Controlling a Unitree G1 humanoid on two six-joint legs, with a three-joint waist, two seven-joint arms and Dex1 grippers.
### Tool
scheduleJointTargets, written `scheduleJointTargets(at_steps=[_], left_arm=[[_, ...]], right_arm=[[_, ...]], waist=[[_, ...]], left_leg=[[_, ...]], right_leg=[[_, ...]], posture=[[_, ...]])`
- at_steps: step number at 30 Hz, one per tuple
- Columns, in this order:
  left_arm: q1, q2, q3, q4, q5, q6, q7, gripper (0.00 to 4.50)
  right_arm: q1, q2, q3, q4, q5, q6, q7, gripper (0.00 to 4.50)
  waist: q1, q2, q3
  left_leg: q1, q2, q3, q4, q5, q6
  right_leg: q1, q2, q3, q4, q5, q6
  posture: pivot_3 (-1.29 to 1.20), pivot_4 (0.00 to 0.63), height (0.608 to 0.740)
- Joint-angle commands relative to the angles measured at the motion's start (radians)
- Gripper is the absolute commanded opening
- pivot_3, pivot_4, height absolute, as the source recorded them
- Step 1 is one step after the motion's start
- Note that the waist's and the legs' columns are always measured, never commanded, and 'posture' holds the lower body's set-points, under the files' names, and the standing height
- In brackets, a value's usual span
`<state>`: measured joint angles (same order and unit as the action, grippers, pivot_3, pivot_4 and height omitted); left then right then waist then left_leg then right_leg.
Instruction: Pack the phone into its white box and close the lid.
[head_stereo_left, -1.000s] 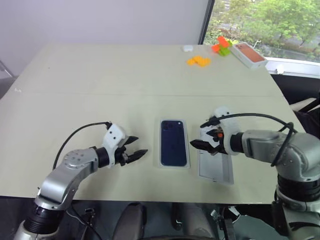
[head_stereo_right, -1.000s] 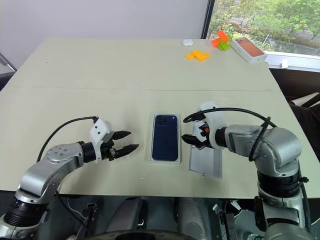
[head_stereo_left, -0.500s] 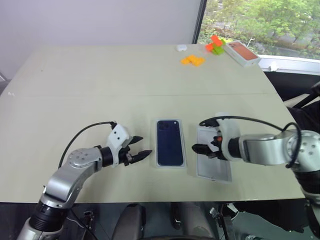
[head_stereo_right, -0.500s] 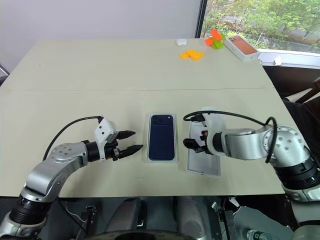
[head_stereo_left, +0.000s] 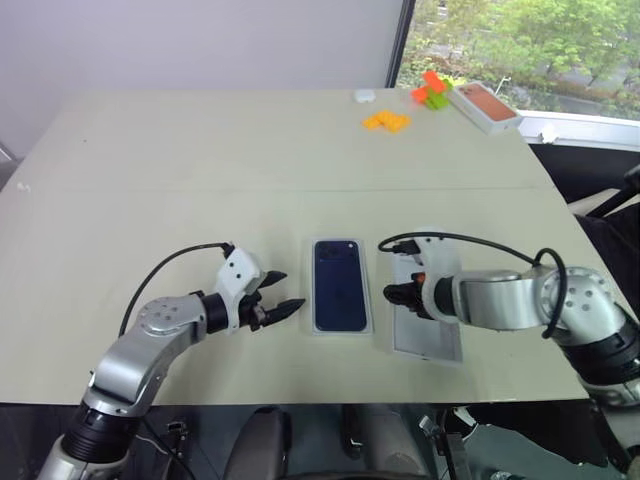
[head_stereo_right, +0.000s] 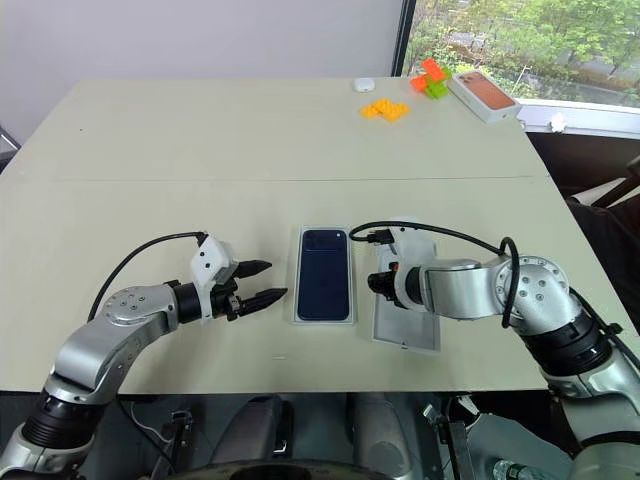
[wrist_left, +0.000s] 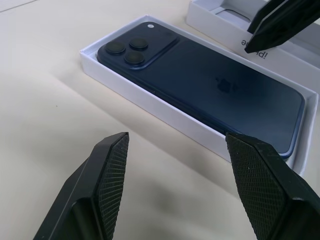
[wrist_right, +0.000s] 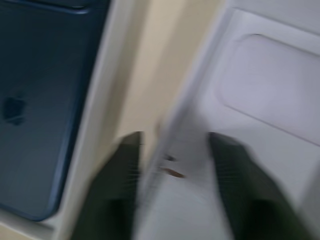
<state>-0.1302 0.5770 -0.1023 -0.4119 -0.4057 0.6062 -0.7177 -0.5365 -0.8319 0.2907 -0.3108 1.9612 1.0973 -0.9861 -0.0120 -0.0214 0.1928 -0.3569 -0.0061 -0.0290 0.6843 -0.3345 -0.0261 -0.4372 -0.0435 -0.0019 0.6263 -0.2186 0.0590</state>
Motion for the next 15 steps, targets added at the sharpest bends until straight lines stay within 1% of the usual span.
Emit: scheduleJointTargets(at_steps=[1, 10, 12, 14, 15], left_arm=[[-0.009, -0.002, 0.02, -0.024, -0.015, 0.001, 0.001, 3.29], [-0.011, -0.005, 0.026, -0.021, -0.018, 0.003, 0.004, 3.29], [-0.008, -0.005, 0.035, -0.02, -0.021, 0.004, 0.01, 3.29], [0.001, -0.004, 0.054, -0.015, -0.025, 0.005, 0.019, 3.29], [0.006, -0.003, 0.069, -0.009, -0.028, 0.004, 0.025, 3.29]], right_arm=[[-0.012, 0.01, -0.005, -0.008, 0.011, -0.013, -0.028, 0.02], [-0.028, 0.073, -0.04, 0.013, 0.011, -0.028, -0.084, 0.02], [-0.039, 0.099, -0.069, 0.022, 0.011, -0.048, -0.12, 0.02], [-0.1, 0.089, -0.097, 0.026, 0.011, -0.057, -0.097, 0.02], [-0.125, 0.099, -0.129, 0.02, 0.011, -0.077, -0.055, 0.02]], waist=[[0.0, 0.0, 0.0], [-0.002, 0.0, 0.0], [-0.001, 0.0, 0.0], [-0.003, 0.0, 0.0], [-0.003, 0.001, 0.001]], left_leg=[[0.0, 0.0, 0.0, 0.0, 0.0, 0.0], [0.0, 0.0, 0.0, 0.0, 0.0, 0.0], [0.0, 0.0, 0.0, 0.0, 0.0, 0.0], [0.0, 0.0, 0.0, 0.0, 0.0, 0.0], [0.0, 0.0, 0.001, 0.0, 0.0, 0.0]], right_leg=[[0.0, 0.0, 0.0, 0.0, 0.0, 0.0], [0.0, 0.0, 0.0, -0.001, 0.0, 0.0], [0.0, 0.0, 0.0, -0.001, 0.0, 0.0], [0.0, 0.0, 0.0, -0.001, 0.0, 0.0], [-0.001, -0.001, 0.0, -0.001, 0.0, 0.0]], posture=[[0.0, 0.15, 0.74], [0.0, 0.15, 0.74], [0.0, 0.15, 0.74], [0.0, 0.15, 0.74], [0.0, 0.15, 0.74]])
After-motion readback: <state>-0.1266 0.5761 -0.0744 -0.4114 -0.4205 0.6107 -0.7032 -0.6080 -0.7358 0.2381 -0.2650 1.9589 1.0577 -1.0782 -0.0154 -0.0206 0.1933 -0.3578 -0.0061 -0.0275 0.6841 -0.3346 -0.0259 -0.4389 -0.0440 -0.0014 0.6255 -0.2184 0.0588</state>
